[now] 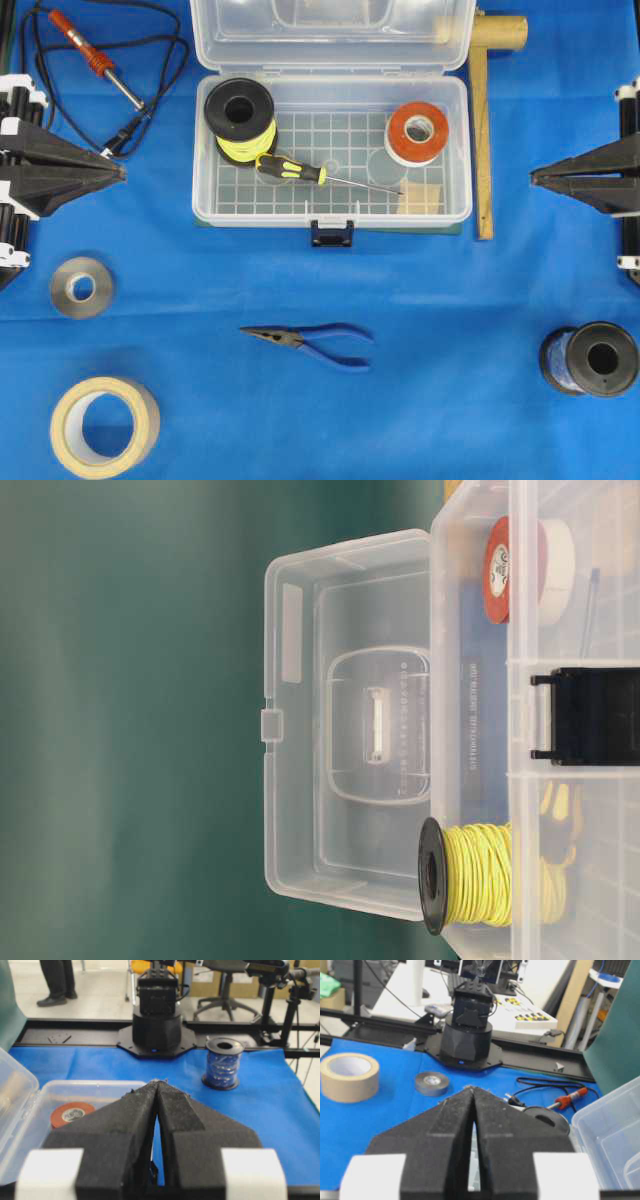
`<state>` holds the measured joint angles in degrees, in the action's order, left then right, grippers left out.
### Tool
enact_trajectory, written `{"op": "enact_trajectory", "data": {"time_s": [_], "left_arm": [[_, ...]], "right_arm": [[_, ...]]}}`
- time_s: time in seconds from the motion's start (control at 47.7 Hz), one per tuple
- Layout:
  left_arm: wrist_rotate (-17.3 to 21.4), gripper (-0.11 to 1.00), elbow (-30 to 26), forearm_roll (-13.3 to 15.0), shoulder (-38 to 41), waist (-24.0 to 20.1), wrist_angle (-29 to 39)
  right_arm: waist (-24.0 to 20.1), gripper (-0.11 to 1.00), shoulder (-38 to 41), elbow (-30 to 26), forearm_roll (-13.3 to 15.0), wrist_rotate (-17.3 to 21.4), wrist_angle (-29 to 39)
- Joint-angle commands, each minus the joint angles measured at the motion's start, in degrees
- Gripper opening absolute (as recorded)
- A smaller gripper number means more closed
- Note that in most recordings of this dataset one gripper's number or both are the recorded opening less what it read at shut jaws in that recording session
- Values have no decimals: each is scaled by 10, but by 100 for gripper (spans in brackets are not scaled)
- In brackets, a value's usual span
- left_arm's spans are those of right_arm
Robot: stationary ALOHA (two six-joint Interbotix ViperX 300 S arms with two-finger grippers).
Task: Pick the screwdriver from the toolbox among several items.
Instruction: 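Move the right gripper over the yellow-black screwdriver in the toolbox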
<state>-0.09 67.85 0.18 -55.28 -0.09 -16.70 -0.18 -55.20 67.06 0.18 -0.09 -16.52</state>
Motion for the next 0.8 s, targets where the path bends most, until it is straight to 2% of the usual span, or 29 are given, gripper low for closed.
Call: {"op": "enact_trajectory", "data": {"time_s": [0.0, 0.168, 0.315, 0.65, 0.713, 0.776], "left_arm": [[-2, 0, -5, 19, 4, 0, 22], [-8, 0, -5, 19, 6, 0, 33], [-7, 0, -4, 19, 7, 0, 33], [-2, 0, -4, 19, 6, -2, 30], [-2, 0, -4, 19, 7, -4, 29], [-2, 0, -4, 19, 7, -8, 29]], "right_arm": [[4, 0, 11, -22, -8, 6, 1], [18, 0, 85, -98, -33, 18, 77], [54, 0, 176, -184, -49, 35, 154], [122, 1, 406, -369, -52, 117, 333], [128, 5, 453, -409, -50, 125, 369], [131, 20, 490, -439, -49, 127, 396]]}}
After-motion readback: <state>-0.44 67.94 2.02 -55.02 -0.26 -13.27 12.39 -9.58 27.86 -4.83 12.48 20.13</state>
